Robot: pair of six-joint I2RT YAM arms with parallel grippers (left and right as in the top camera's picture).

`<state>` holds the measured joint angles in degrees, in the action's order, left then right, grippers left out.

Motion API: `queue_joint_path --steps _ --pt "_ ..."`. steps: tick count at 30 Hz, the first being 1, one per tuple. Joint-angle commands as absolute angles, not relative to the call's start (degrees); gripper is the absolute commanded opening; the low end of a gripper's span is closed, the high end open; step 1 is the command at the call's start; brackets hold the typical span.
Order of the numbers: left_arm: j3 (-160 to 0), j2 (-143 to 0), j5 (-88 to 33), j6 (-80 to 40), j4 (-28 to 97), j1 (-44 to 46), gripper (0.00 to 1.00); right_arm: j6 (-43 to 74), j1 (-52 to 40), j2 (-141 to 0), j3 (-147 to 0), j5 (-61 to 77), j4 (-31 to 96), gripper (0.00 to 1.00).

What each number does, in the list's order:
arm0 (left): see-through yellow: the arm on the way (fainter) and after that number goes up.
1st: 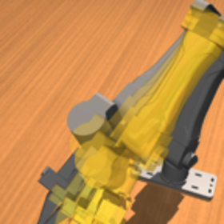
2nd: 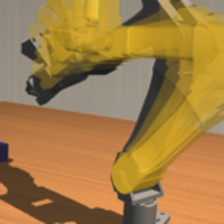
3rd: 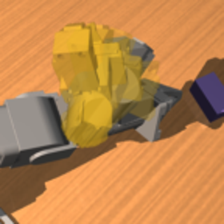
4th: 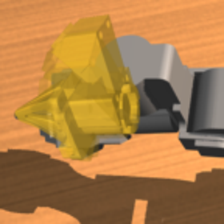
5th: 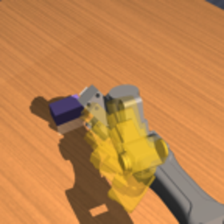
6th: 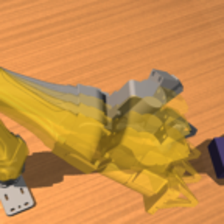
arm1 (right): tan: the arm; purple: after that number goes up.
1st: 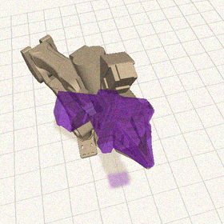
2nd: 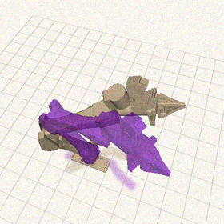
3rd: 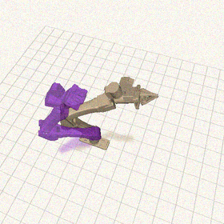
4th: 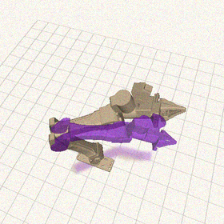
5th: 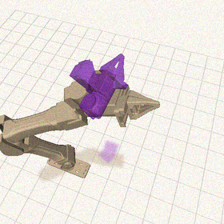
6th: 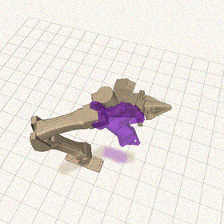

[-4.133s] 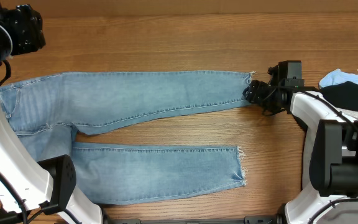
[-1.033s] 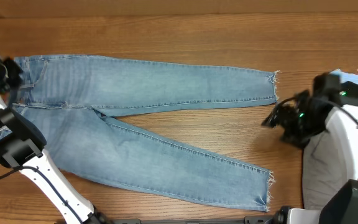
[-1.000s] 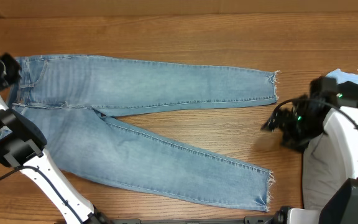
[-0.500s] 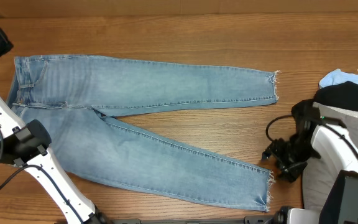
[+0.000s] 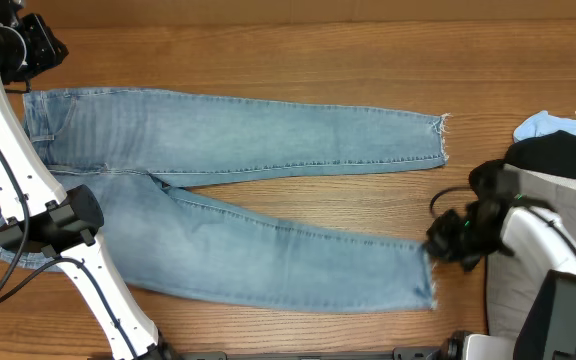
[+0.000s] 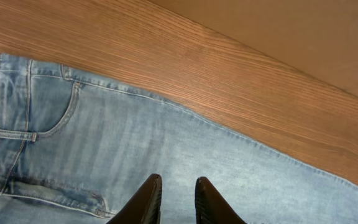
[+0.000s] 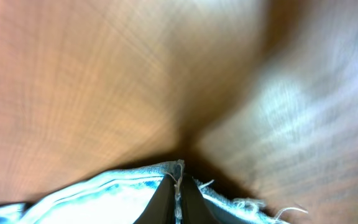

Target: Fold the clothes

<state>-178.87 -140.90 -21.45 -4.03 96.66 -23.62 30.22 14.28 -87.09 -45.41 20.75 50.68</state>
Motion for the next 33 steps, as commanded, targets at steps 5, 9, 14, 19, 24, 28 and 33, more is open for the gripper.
queue_joint_path --steps 5,9,14,19,24,28,33 --pt "-180.0 -137.4 -21.9 -2.5 96.8 -24.1 0.26 28.0 20.2 -86.8 -66.1 15.7 51.5 0.43" --pt "-180.0 -136.7 -21.4 -2.5 96.8 -24.1 0.31 24.4 20.2 -86.8 -68.5 15.7 52.9 0.89" --pt "-178.7 -134.5 -21.5 -2.5 96.8 -24.4 0.35 23.5 20.2 -86.8 -68.5 14.5 57.5 0.98" --pt "-174.7 -128.6 -21.3 -1.6 96.8 -26.4 0.38 23.5 20.2 -86.8 -68.5 14.6 63.0 0.98" --pt "-165.4 -117.8 -16.3 -1.7 96.8 -28.5 0.42 23.5 20.2 -86.8 -68.5 14.6 65.0 1.00" --pt "-154.8 -108.3 -11.0 -2.2 96.8 -28.5 0.57 23.6 20.2 -86.8 -68.5 15.4 65.1 1.00" --pt "-138.4 -98.8 -2.3 -7.1 96.8 -28.8 0.77 23.0 20.2 -86.8 -68.5 15.5 66.4 1.00"
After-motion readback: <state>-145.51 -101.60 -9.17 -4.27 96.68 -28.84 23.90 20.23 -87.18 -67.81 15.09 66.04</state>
